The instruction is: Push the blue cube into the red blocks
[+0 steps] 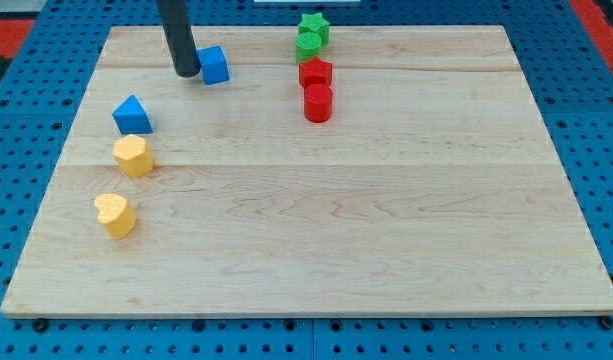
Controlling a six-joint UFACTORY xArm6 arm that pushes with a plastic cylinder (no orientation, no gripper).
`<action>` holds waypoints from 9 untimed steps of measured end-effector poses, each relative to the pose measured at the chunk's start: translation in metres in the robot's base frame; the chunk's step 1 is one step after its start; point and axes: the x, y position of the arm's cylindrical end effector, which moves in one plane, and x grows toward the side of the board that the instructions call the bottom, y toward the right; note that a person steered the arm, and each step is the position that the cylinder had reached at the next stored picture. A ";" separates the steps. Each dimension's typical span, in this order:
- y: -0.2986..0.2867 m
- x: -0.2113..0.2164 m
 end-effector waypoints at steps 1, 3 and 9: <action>0.004 -0.003; 0.011 -0.038; 0.129 0.023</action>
